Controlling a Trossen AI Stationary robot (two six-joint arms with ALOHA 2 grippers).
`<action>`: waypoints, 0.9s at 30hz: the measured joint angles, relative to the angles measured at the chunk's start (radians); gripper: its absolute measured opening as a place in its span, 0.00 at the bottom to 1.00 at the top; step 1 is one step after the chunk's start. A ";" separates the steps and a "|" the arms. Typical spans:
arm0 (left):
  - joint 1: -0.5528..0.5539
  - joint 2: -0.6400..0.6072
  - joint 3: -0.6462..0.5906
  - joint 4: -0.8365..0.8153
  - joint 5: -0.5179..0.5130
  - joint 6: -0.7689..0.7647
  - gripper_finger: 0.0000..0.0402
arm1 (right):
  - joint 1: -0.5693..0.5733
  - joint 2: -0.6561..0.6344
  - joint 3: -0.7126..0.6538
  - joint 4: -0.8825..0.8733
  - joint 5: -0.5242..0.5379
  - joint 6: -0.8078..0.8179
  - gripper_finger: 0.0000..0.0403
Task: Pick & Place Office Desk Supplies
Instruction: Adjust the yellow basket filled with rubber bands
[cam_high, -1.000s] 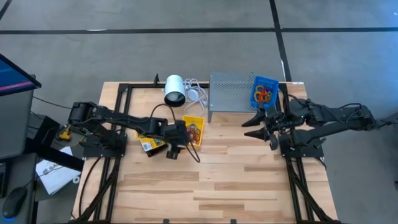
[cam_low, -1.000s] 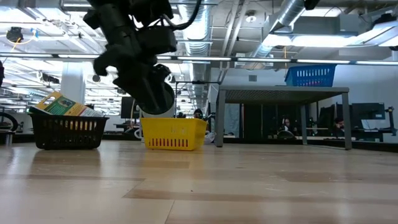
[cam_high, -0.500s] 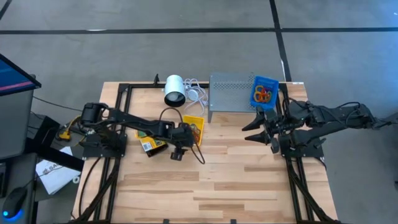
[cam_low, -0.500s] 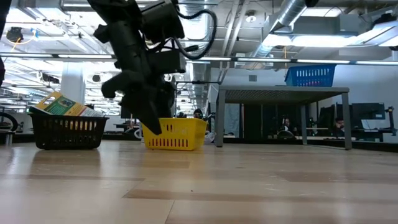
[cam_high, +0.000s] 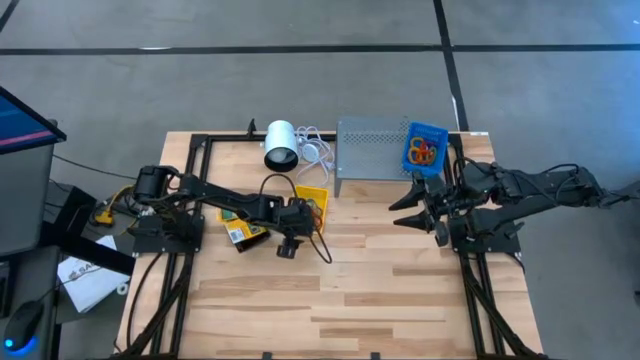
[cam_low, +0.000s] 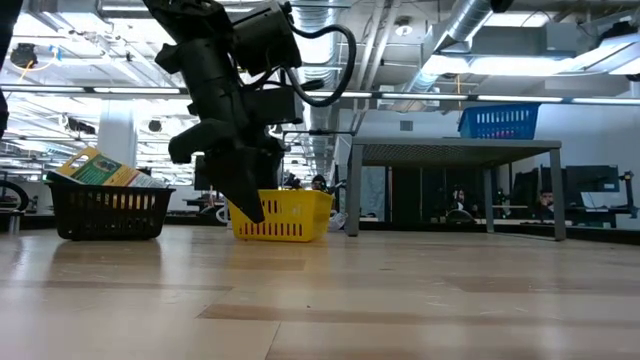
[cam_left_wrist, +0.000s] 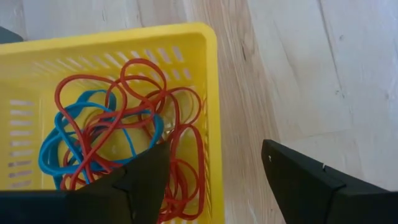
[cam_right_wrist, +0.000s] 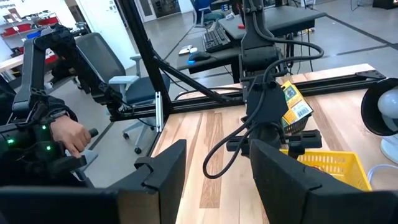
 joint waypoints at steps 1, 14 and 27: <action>0.000 0.000 0.000 0.000 0.000 -0.006 0.61 | 0.000 0.000 0.000 0.000 0.000 0.000 0.43; -0.017 0.000 0.000 0.085 0.071 -0.082 0.49 | 0.000 0.020 0.000 0.005 0.008 0.019 0.43; -0.024 0.000 0.000 0.112 0.053 -0.112 0.22 | 0.000 0.046 0.000 0.008 0.007 0.027 0.43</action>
